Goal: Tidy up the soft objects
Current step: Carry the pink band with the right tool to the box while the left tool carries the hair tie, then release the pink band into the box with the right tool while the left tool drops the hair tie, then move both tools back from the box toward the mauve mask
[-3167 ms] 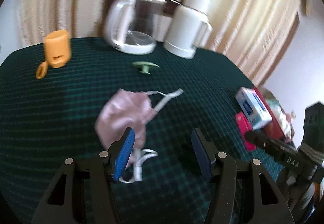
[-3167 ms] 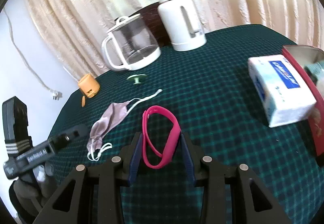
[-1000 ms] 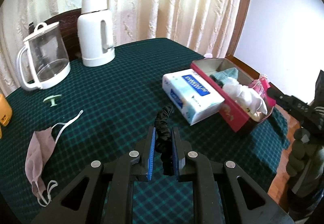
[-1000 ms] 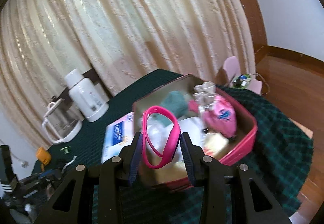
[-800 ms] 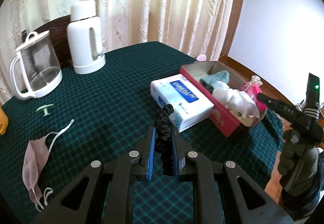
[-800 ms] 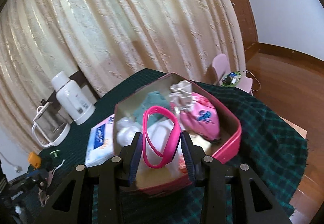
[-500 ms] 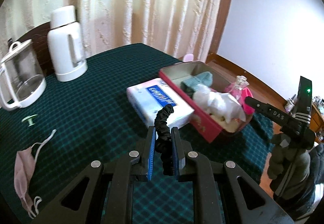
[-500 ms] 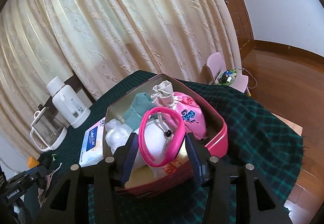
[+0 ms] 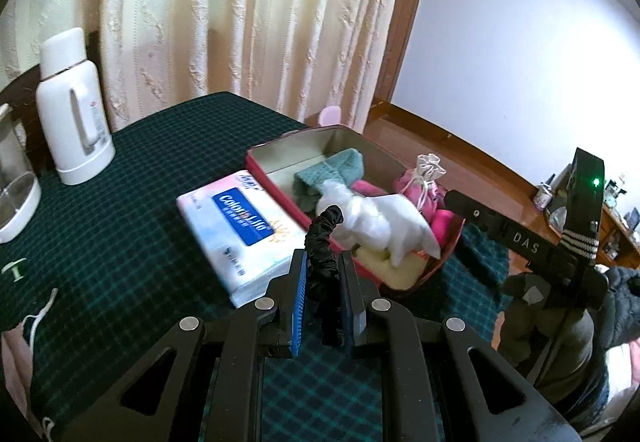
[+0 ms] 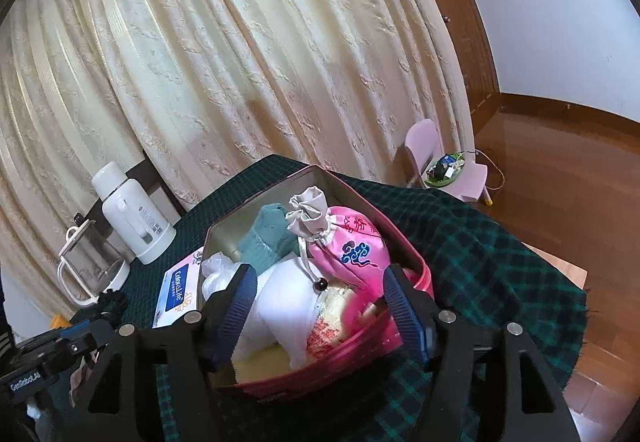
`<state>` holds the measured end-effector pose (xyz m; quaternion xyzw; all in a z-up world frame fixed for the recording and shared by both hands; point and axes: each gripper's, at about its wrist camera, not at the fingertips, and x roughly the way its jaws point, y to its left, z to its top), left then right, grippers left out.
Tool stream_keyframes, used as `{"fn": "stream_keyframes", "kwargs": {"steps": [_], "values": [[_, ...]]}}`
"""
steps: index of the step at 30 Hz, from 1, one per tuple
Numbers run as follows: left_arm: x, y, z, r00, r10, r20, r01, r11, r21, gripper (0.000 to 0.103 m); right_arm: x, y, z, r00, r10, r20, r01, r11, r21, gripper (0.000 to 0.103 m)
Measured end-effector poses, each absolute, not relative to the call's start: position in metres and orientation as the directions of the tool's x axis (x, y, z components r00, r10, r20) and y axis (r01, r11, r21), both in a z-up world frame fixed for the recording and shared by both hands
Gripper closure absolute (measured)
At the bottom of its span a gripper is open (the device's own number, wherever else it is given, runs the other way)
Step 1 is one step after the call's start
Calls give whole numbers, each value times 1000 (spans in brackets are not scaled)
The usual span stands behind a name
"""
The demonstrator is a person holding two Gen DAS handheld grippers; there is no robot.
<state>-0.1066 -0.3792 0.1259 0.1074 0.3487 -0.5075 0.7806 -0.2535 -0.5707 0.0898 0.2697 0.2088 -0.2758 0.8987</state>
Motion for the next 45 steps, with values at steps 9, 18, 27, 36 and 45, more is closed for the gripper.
{"fn": "stream_keyframes", "kwargs": {"steps": [9, 18, 27, 36, 45], "values": [[-100, -416, 121, 151, -754, -639, 881, 396, -259, 88, -263, -570, 92, 762, -388, -518, 613, 689, 386, 34], [-102, -459, 118, 99, -782, -615, 907, 324, -267, 86, -268, -568, 89, 761, -382, -524, 615, 684, 394, 34], [-97, -478, 114, 94, -824, -558, 896, 314, -313, 27, -266, -566, 88, 762, -371, -531, 609, 690, 392, 34], [-84, -458, 116, 159, -811, -563, 878, 376, -294, 27, -259, -559, 91, 773, -357, -524, 593, 702, 396, 34], [-78, -432, 119, 230, -774, -589, 855, 450, -257, 26, -248, -542, 95, 794, -316, -519, 552, 732, 399, 34]]}}
